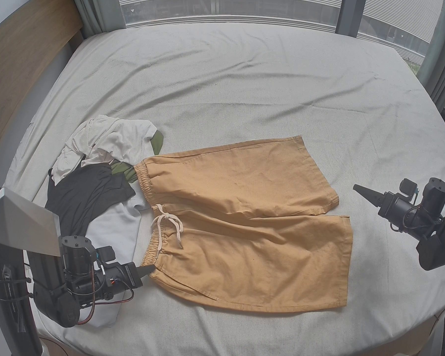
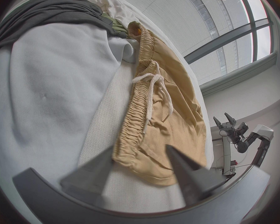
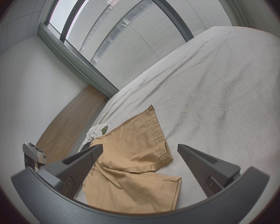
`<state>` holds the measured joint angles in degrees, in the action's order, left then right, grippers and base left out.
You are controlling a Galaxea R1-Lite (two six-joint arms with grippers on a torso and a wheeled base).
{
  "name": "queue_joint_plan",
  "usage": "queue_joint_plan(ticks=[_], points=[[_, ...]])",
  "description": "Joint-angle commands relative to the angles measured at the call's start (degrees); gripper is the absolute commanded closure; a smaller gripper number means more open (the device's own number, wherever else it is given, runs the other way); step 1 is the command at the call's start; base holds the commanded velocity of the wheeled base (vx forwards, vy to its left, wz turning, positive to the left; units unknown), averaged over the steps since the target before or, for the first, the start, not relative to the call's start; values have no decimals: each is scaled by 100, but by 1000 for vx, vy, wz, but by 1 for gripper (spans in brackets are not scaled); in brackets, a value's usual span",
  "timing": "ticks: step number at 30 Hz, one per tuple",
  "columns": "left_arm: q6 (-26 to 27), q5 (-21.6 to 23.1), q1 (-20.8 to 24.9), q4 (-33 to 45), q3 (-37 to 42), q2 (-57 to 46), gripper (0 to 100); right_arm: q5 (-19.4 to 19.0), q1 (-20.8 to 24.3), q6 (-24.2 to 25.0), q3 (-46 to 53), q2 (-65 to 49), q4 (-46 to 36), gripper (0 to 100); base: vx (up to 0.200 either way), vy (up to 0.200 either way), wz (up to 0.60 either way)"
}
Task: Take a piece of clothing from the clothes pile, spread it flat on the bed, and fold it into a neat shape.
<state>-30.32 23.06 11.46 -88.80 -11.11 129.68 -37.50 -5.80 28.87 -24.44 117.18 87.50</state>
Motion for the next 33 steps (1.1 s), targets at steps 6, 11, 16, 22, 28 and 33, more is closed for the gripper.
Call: queue_joint_plan(ticks=[6,11,16,22,28,33], points=[[-9,-4,-3,-6,38,-207,100,-3,396,-417,1108,-327,-67,0,0,0,0],[-9,5,14,-6,65,-268,100,-3,431,-1023,1873,-72,12,0,0,0,0],[0,5,41,-6,65,-251,100,6,299,-1551,2383,112,56,0,0,0,0],[0,-4,49,-15,73,-268,100,146,194,-1718,2444,112,-541,0,0,0,0],[8,-4,49,-15,73,-259,100,155,422,-1981,2444,69,-1666,0,0,0,0],[8,-4,58,-15,47,-259,100,234,545,-1981,2444,95,-1913,0,0,0,0]])
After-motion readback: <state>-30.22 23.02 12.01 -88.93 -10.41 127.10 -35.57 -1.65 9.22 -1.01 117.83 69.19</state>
